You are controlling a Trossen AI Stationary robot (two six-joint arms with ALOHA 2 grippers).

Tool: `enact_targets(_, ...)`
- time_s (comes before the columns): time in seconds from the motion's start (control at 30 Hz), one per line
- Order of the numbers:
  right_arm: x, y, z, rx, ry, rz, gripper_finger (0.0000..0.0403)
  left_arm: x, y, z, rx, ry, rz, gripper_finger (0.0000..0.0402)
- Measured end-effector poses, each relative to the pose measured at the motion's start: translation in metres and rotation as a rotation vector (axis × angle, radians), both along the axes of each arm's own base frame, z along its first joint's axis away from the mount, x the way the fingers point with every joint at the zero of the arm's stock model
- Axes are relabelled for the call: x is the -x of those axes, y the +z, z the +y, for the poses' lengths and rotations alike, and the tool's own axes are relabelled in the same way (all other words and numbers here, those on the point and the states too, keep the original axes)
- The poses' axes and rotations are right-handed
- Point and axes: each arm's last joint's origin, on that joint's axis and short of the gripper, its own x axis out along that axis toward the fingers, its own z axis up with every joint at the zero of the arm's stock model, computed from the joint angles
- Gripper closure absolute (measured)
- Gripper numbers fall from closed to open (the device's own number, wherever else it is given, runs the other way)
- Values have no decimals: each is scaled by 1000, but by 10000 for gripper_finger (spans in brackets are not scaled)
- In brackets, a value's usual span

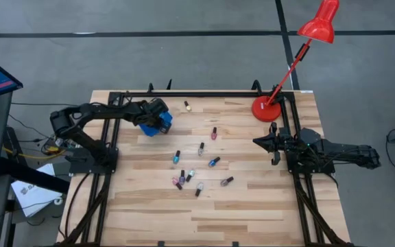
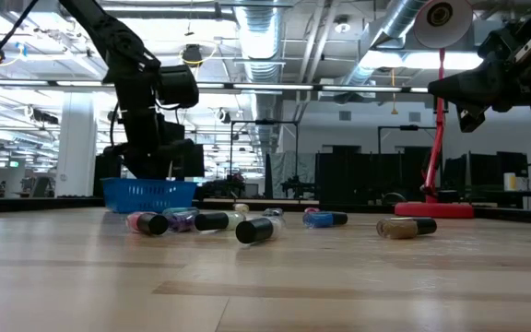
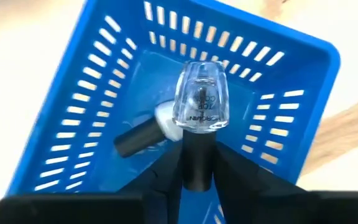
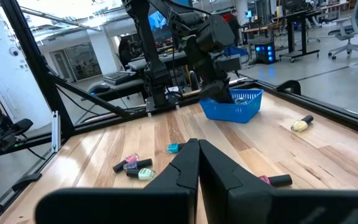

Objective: Pick & Place Nail Polish
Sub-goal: Put the bottom transparent nail polish bottle into the blue bin, then put the yellow nail polish bottle into the blue bin

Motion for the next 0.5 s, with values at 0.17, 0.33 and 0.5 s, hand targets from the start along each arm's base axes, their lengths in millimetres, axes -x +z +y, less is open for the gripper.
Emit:
enact_targets(0.17, 0, 0, 0, 0, 0, 0, 403, 0, 0, 0, -3, 1, 1, 276)
enact_targets(0.33, 0, 0, 0, 0, 0, 0, 403, -2, 4, 0, 34, -9, -38, 229)
enact_targets(0.5, 0, 0, 0, 0, 0, 0, 403, -12, 40, 1, -9, -15, -183, 203)
